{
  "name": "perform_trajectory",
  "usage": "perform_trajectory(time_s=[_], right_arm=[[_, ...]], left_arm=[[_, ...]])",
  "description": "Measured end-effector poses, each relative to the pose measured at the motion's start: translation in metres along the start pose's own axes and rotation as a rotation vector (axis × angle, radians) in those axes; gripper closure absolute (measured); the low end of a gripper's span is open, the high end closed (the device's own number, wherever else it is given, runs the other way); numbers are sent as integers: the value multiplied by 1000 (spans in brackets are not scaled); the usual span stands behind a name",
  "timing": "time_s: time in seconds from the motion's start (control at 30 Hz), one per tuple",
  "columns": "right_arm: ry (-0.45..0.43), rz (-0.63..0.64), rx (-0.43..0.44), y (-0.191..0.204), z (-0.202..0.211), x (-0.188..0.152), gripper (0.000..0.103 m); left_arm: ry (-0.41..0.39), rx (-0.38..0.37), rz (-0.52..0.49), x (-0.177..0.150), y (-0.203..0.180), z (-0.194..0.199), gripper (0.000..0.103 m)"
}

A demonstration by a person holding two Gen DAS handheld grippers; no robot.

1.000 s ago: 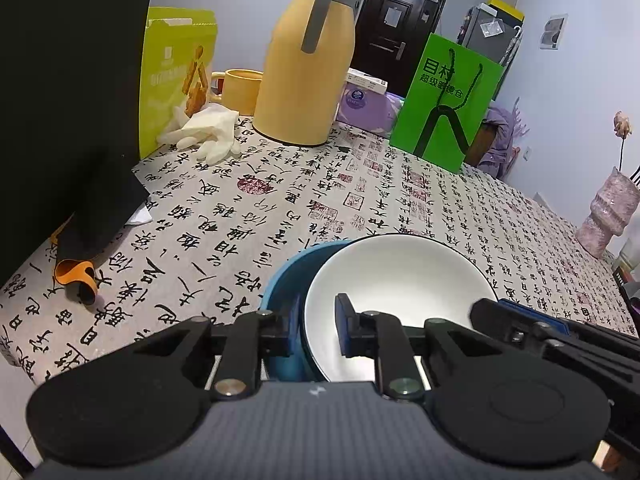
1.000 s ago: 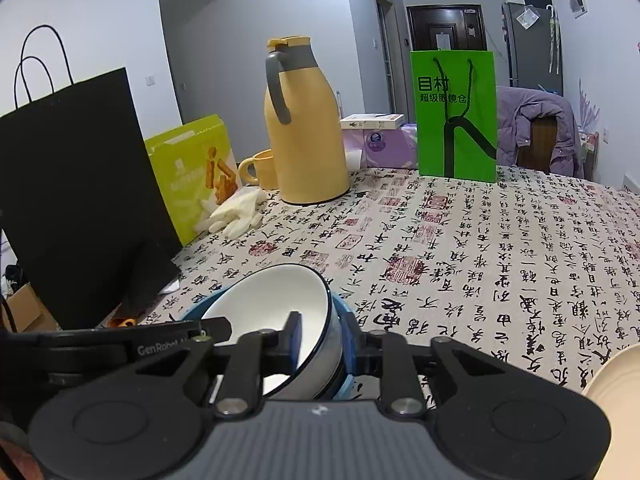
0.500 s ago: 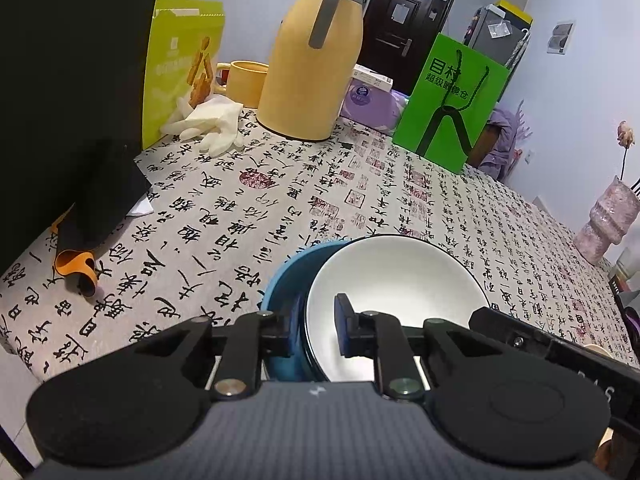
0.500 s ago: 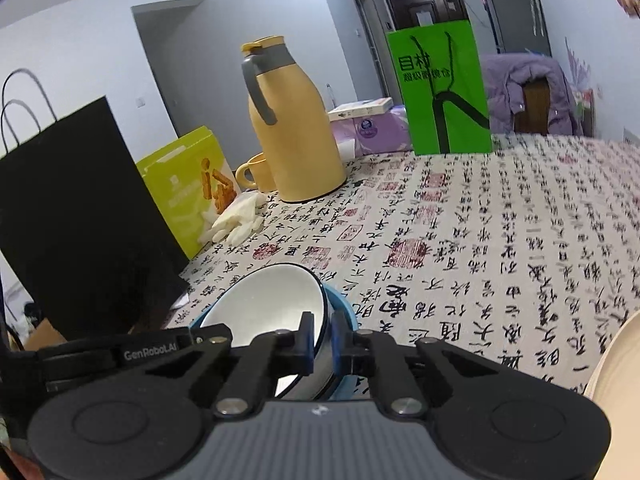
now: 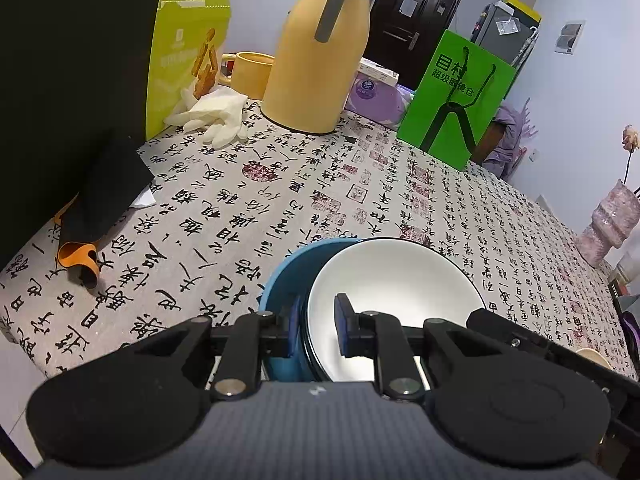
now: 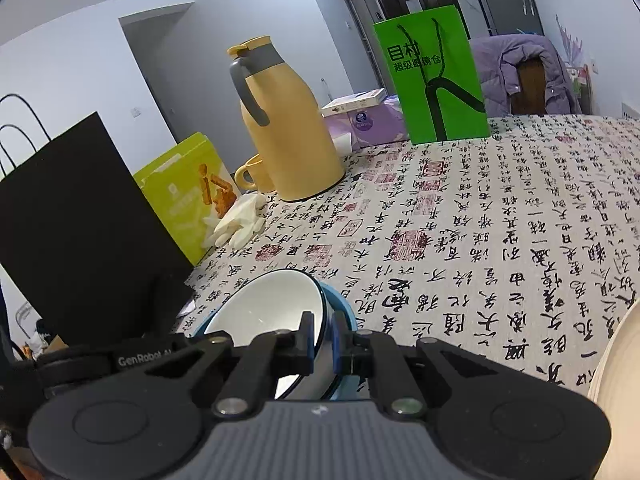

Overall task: Organize plates and bowls
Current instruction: 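Lower the white bowl into the blue bowl with both grippers, then open both grippers to release the white bowl rim and back away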

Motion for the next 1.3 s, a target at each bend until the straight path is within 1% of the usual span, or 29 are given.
perform_trajectory(time_s=[0.13,0.27,0.47,0.53,0.67,0.83,0.97,1.07,1.13,1.23,1.27,1.3], right_arm=[[-4,27,-6,2,1,0,94],[13,42,-9,5,-3,0,94],[23,41,-5,3,-5,-1,94],[39,26,-3,2,-6,0,94],[75,-31,29,-4,-7,1,93],[101,-48,26,-5,-9,1,93],[106,-32,5,-3,-11,0,93],[110,-26,4,0,-12,0,91],[111,-28,12,0,-12,0,90],[97,-39,44,-2,-8,1,88],[82,-38,59,-2,-4,2,86],[58,-36,74,-3,2,3,84]], left_arm=[[8,-2,13,1,1,0,85],[-16,-1,14,7,1,6,85],[-14,0,18,7,0,6,85],[-15,4,17,8,-2,8,85],[-4,12,23,9,-1,8,85],[8,28,24,11,-4,8,85],[11,31,21,12,-7,9,85],[16,42,23,12,-7,7,85],[18,48,28,13,-6,6,84],[17,37,41,12,-4,6,84],[13,30,41,12,-3,7,82],[7,25,37,12,-3,8,75]])
Point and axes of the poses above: each gripper's, at about its wrist camera, not at the fingertips, and z roughly against the way its jaws point, y to its left, x to its top, the point moved 8 cm from there along -z, roughly the way its jaws point, and after that the axes turned 10 degrees about -x, right-handed, at the moved point
